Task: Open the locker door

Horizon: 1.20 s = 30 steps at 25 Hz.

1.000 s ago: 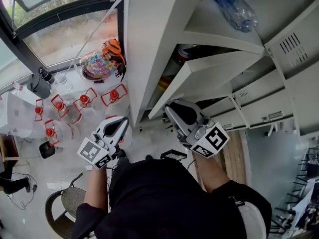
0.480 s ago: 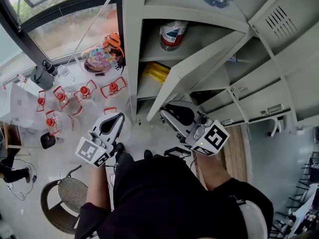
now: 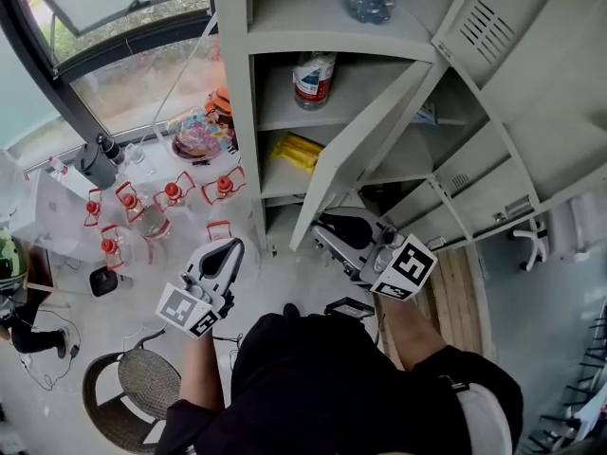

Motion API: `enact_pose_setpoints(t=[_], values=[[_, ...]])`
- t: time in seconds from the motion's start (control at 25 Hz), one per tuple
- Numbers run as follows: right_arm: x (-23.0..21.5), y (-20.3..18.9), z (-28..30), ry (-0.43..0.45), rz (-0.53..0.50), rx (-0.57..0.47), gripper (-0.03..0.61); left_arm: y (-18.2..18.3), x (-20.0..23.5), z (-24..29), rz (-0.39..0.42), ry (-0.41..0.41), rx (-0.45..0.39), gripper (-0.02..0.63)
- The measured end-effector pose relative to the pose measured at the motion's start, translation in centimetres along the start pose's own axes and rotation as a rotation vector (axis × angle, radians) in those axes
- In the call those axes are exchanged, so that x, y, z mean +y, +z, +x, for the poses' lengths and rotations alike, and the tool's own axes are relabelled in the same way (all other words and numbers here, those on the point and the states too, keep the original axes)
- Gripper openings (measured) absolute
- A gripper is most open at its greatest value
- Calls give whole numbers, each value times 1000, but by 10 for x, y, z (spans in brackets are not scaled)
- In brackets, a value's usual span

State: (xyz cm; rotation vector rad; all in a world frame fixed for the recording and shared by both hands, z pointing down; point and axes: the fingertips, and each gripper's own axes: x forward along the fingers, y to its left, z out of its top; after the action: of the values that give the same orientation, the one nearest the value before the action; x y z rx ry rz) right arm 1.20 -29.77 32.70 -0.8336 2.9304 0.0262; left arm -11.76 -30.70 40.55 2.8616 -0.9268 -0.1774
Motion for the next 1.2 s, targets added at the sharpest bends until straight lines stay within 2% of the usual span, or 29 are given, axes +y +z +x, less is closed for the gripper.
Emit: enact_pose_setpoints(t=[0.36,0.56,0.68,0.96,1.08,1.2], values=[[4,2,-14,22,-3,10,57,20,-25,0,3,-72,-38,15],[9,3,-17,10,7,13,57,1,-40,-18,-49,-87,-17,15],[10,4,-25,18,14,11,55,-6,-47,-27,-75,-77,-34,15],[12,3,-53,97,0,-14,52,-19,-66,-36,-88,-40,-48,15],[14,4,-66,163,-1,-23,52,-17,-81,-31,-55,-11,-45,15],[14,7,-79,245,-1,-29,55,-6,-96,-20,-24,52,-71,15]])
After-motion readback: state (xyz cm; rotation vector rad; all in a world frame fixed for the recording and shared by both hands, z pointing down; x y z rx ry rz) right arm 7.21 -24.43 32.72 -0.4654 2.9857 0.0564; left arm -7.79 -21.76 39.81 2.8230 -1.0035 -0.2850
